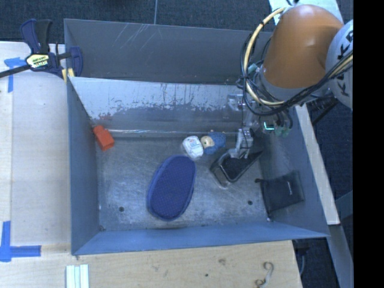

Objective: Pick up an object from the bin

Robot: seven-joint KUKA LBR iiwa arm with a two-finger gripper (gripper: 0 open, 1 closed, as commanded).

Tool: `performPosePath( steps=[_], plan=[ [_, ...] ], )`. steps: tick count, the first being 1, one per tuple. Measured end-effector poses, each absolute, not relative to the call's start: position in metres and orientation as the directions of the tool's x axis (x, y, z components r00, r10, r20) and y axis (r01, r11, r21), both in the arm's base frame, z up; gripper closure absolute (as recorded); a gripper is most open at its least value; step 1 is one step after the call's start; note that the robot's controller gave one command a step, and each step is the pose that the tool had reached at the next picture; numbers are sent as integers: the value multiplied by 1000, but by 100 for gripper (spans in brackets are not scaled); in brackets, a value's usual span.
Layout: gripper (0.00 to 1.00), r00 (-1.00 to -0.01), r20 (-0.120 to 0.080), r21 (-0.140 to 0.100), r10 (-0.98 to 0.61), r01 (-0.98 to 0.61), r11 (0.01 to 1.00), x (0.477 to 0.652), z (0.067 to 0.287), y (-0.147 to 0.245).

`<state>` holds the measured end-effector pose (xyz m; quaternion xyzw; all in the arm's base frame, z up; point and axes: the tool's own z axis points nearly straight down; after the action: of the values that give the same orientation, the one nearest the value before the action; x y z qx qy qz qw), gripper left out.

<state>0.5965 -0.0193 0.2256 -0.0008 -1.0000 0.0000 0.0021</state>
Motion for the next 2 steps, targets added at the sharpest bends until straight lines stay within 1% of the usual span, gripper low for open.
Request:
performPosePath(
  steps=[1, 2],
  plan=[
    [0, -980, 3, -1, -199, -199, 980, 551, 166, -72],
    [0, -996, 4, 1, -90, -90, 996, 584, 66, -89]
  ],
)
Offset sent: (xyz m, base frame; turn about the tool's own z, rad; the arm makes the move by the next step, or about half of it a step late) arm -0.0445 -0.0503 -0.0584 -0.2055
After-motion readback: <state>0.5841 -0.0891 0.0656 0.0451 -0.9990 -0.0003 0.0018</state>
